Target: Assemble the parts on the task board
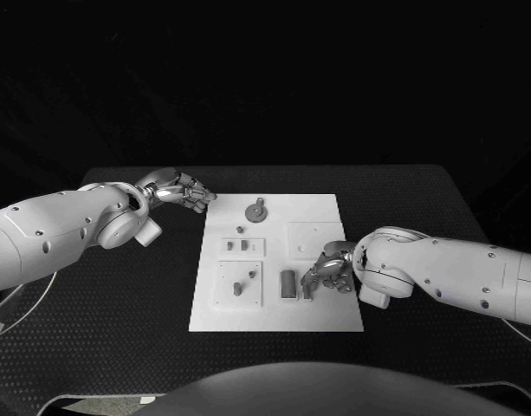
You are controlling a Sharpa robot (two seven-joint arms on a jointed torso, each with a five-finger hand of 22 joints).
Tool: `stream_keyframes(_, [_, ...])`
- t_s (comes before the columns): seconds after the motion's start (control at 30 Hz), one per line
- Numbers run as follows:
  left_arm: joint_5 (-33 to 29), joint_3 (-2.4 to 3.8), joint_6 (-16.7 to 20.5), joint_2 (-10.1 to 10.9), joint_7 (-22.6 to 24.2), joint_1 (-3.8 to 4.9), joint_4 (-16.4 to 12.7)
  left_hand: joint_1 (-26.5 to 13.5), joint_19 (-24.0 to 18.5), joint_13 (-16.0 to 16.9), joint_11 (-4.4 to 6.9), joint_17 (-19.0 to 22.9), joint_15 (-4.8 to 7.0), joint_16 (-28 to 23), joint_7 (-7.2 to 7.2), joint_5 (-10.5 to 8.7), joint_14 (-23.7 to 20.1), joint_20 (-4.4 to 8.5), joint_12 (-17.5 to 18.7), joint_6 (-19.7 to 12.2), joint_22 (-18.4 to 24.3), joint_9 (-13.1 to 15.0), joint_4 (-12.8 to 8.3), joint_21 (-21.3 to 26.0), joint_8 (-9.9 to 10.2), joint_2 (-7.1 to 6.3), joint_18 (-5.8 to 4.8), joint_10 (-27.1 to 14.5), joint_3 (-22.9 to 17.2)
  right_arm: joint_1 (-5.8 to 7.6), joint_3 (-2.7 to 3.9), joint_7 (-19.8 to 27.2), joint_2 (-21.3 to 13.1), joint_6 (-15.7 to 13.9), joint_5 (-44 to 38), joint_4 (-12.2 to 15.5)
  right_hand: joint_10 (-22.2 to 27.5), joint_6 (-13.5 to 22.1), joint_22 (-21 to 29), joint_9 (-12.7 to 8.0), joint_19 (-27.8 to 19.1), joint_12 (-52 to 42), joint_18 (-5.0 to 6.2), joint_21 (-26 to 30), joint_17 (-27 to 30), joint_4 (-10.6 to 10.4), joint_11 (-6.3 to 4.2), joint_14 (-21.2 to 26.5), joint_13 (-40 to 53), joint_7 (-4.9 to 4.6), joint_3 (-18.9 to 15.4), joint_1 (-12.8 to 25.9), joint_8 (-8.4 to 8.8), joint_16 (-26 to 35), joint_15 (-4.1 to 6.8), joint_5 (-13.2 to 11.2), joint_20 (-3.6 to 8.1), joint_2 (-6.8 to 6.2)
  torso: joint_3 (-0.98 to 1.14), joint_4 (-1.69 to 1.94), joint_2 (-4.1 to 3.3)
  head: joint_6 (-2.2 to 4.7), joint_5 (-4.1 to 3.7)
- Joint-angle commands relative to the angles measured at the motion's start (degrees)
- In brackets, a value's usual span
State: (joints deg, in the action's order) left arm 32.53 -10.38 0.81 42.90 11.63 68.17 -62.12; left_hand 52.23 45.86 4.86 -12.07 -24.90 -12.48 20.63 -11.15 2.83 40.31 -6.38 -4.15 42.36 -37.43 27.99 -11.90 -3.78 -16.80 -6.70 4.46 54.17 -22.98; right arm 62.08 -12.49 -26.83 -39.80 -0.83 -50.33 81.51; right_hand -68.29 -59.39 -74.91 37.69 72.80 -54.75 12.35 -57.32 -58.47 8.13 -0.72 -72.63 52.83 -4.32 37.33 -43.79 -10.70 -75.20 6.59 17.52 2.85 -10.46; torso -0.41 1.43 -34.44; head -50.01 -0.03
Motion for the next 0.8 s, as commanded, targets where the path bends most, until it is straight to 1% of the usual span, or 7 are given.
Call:
stream_keyframes(0.03, [0.07, 0.05, -0.40, -0.05, 0.48, 0.06, -0.09, -0.61, -0.31, -0.07, 0.01, -0.06, 0.16, -0.28, -1.33, 0.02, -0.39, -0.22, 0.23, -0.29, 0.09, -0.08, -0.10, -0.28, -0.18, -0.17, 0.77, -0.22, 0.11, -0.07, 0.02, 2.05, 0.19, -0.22, 0.68, 0.27, 0.28, 2.01, -0.11, -0.13, -0.08, -0.30, 2.65, 0.24, -0.01, -0.42, 0.06, 0.27, -0.06, -1.51, 0.08, -0.01, 0.26, 0.28, 0.08, -0.21, 0.47, -0.46, 0.00, 0.05, 0.00, 0.01, -0.01])
stream_keyframes(0.2, [0.07, 0.05, -0.46, -0.05, 0.48, 0.06, -0.11, -0.60, -0.31, -0.08, 0.01, -0.06, 0.16, -0.29, -1.33, 0.03, -0.40, -0.22, 0.23, -0.29, 0.10, -0.08, -0.10, -0.28, -0.18, -0.16, 0.77, -0.23, 0.09, -0.07, 0.02, 2.76, -0.26, -2.08, 0.51, 0.22, 0.30, 2.04, -0.10, -0.13, -0.06, -0.32, 2.65, 0.25, -0.01, -0.61, 0.07, 0.28, -0.06, -1.52, 0.15, -0.08, 0.24, 0.28, 0.08, -0.22, 0.49, -0.41, -0.02, 0.06, 0.00, 0.01, 0.02])
stream_keyframes(0.3, [0.07, 0.05, -0.42, -0.03, 0.47, 0.06, -0.07, -0.60, -0.31, -0.08, 0.01, -0.06, 0.15, -0.29, -1.33, 0.03, -0.40, -0.22, 0.23, -0.29, 0.10, -0.08, -0.10, -0.28, -0.19, -0.14, 0.77, -0.23, 0.08, -0.07, 0.02, 3.06, -0.47, -1.17, -0.12, 0.41, 0.27, 1.99, -0.16, -0.07, 0.03, -0.45, 2.65, 0.15, -0.05, -0.07, 0.05, 0.23, -0.02, -1.48, 0.26, -1.11, 0.08, 0.22, 0.11, -0.29, 0.62, 0.40, 0.00, 0.06, 0.00, 0.01, 0.07])
stream_keyframes(0.37, [0.07, 0.05, -0.43, -0.02, 0.48, 0.06, -0.07, -0.59, -0.31, -0.08, 0.01, -0.07, 0.15, -0.29, -1.33, 0.03, -0.40, -0.22, 0.23, -0.29, 0.10, -0.07, -0.10, -0.28, -0.19, -0.13, 0.77, -0.23, 0.08, -0.07, 0.02, 3.06, -0.44, 0.01, -1.22, 0.62, 0.25, 1.58, -0.25, 0.10, 0.05, -0.57, 2.65, 0.05, -0.08, 1.18, -0.07, 0.20, 0.01, -1.36, 0.19, -2.53, -0.30, 0.17, 0.17, -0.30, 0.70, 1.17, 0.01, 0.04, 0.00, 0.01, 0.06])
stream_keyframes(0.47, [0.07, 0.05, -0.47, -0.02, 0.50, 0.06, -0.10, -0.59, -0.32, -0.08, 0.01, -0.07, 0.15, -0.29, -1.33, 0.03, -0.40, -0.22, 0.23, -0.29, 0.10, -0.07, -0.10, -0.28, -0.19, -0.12, 0.77, -0.23, 0.07, -0.07, 0.02, 2.82, -0.52, 1.14, -4.19, 1.10, 0.17, 0.60, -0.34, 0.44, 0.05, -0.66, 2.65, -0.05, -0.11, 2.50, -0.33, 0.16, -0.01, -1.08, -0.19, -3.72, -1.05, 0.12, 0.36, -0.29, 0.65, 1.52, 0.01, 0.03, -0.02, 0.01, 0.09])
stream_keyframes(0.57, [0.07, 0.05, -0.46, 0.00, 0.49, 0.06, -0.10, -0.58, -0.32, -0.08, 0.01, -0.07, 0.15, -0.29, -1.33, 0.03, -0.40, -0.22, 0.22, -0.28, 0.10, -0.07, -0.10, -0.28, -0.20, -0.11, 0.77, -0.23, 0.06, -0.07, 0.01, 2.04, -0.78, 2.48, -5.82, 1.42, -0.01, -0.01, -0.37, 0.67, 0.12, -0.71, 2.65, -0.12, -0.12, 3.00, -0.54, 0.06, -0.07, -0.85, -0.48, -4.11, -1.52, 0.07, 0.52, -0.27, 0.55, 1.53, 0.02, 0.01, -0.02, 0.01, 0.13])
stream_keyframes(0.8, [0.07, 0.05, -0.45, 0.07, 0.46, 0.06, -0.14, -0.57, -0.32, -0.09, 0.01, -0.08, 0.15, -0.29, -1.33, 0.02, -0.40, -0.23, 0.21, -0.27, 0.11, -0.07, -0.11, -0.28, -0.21, -0.10, 0.77, -0.23, 0.05, -0.08, -0.01, 1.12, -1.01, 4.02, -7.59, 2.04, -0.31, -0.84, -0.40, 0.95, 0.27, -0.72, 2.65, -0.21, -0.13, 3.02, -0.83, -0.12, -0.19, -0.54, -0.76, -4.18, -2.13, -0.01, 0.74, -0.24, 0.40, 1.36, 0.00, -0.02, 0.00, 0.01, 0.06])
